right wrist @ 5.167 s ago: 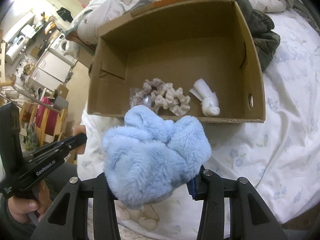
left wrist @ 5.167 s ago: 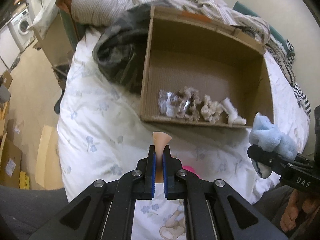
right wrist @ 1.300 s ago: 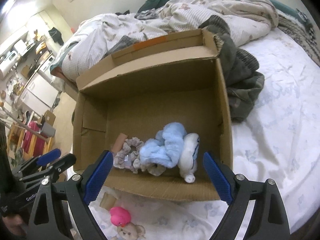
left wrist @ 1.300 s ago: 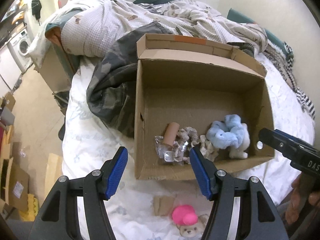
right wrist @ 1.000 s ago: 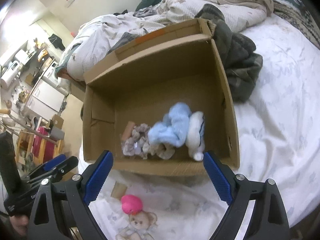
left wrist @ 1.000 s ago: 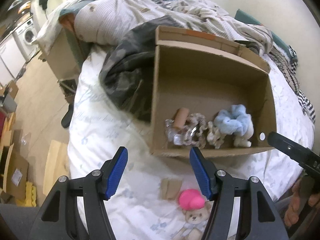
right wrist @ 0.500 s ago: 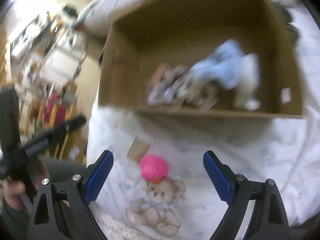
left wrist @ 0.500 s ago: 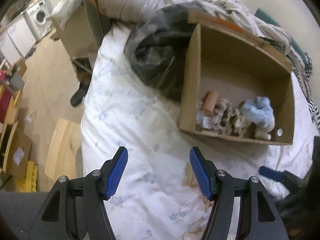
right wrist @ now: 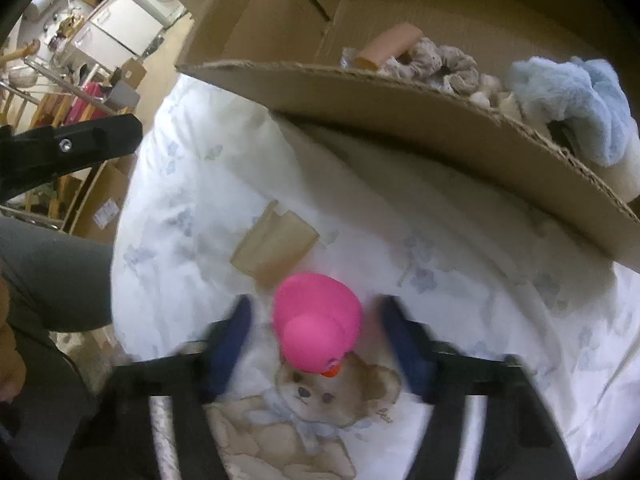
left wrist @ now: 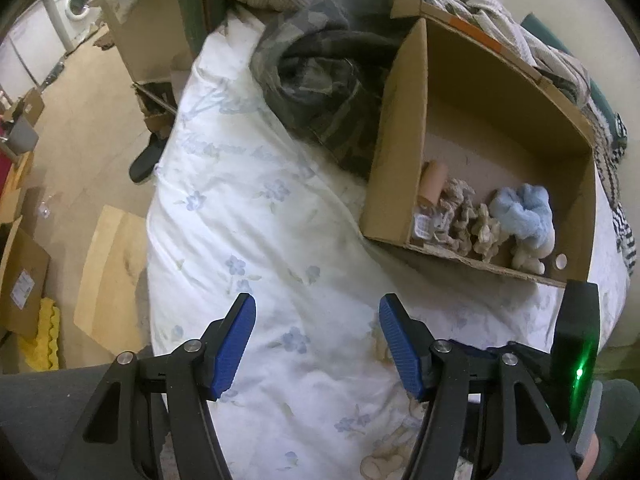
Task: Organize soft objects
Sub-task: 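Grasp the clear plastic cup with the left tool while the right tool grasps the pink duck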
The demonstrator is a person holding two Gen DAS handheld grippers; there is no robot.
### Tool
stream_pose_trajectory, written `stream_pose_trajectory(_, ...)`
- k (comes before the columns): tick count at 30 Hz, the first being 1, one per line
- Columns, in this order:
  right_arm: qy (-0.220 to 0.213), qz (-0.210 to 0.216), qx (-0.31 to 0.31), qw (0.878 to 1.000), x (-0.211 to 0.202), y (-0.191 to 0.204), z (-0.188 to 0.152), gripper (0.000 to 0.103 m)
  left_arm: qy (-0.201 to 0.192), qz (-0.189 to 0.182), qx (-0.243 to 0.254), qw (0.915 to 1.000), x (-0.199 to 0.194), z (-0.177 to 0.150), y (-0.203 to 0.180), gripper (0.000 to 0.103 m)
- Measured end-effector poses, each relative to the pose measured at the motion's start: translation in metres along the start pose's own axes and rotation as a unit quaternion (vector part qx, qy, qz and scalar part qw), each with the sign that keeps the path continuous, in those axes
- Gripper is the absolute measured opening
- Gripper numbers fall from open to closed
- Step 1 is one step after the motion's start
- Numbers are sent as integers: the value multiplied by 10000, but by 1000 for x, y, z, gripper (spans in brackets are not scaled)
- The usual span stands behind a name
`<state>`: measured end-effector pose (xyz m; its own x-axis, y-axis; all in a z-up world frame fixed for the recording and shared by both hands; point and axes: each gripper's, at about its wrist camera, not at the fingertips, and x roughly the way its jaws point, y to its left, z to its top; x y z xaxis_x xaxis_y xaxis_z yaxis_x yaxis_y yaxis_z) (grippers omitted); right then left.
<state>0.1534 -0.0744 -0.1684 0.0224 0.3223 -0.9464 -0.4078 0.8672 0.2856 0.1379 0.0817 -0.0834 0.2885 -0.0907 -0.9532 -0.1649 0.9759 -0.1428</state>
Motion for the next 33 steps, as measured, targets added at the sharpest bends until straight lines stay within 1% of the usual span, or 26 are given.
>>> stream_pose_trajectory(3, -19, 102, 107, 9999, -4, -6, -2, 48, 122, -36, 123, 9998, 7, -2, -8, 61)
stream_pose_trajectory(5, -108, 102, 125, 9998, -10, -10, -5, 47, 198, -32, 217, 9996, 12, -4, -14, 61)
stream_pose_trajectory(8, -266, 188, 308, 9990, -24, -22, -10, 47, 350, -57, 379, 9987, 23, -8, -26, 61)
stream_pose_trajectory(14, -558, 173, 763, 9954, -58, -57, -26, 47, 743, -183, 781, 9940, 51, -20, -60, 60)
stream_pose_trajectory(16, -633, 204, 912, 9936, -66, -68, -31, 47, 857, -169, 936, 9918, 61, -23, -71, 56)
stream_pose_trajectory(18, -678, 260, 997, 9924, -73, -80, -35, 47, 1019, -210, 1041, 9891, 73, -25, -79, 48)
stream_pose_trajectory(19, -698, 268, 1033, 9918, -75, -84, -37, 47, 1046, -161, 1079, 9885, 77, -25, -82, 47)
stream_pose_trajectory(20, -713, 260, 1061, 9915, -77, -87, -39, 47, 1046, -92, 1115, 9882, 80, -25, -84, 45)
stream_pose_trajectory(22, -728, 262, 1117, 9907, -82, -90, -40, 47, 1080, 11, 1164, 9873, 85, -26, -87, 38)
stream_pose_trajectory(24, -739, 258, 1143, 9904, -80, -86, -40, 47, 1099, 78, 1150, 9872, 87, -27, -87, 27)
stream_pose_trajectory(26, -759, 257, 1157, 9900, -81, -87, -41, 47, 1054, 71, 1109, 9882, 85, -26, -85, 21)
stream_pose_trajectory(27, -768, 262, 1161, 9899, -81, -87, -40, 47, 1028, 13, 1072, 9889, 83, -25, -83, 17)
stream_pose_trajectory(29, -791, 275, 1160, 9897, -84, -88, -41, 47, 982, -63, 1019, 9899, 79, -26, -79, 16)
stream_pose_trajectory(33, -796, 301, 1088, 9904, -84, -84, -38, 47, 910, -90, 987, 9909, 70, -28, -73, 16)
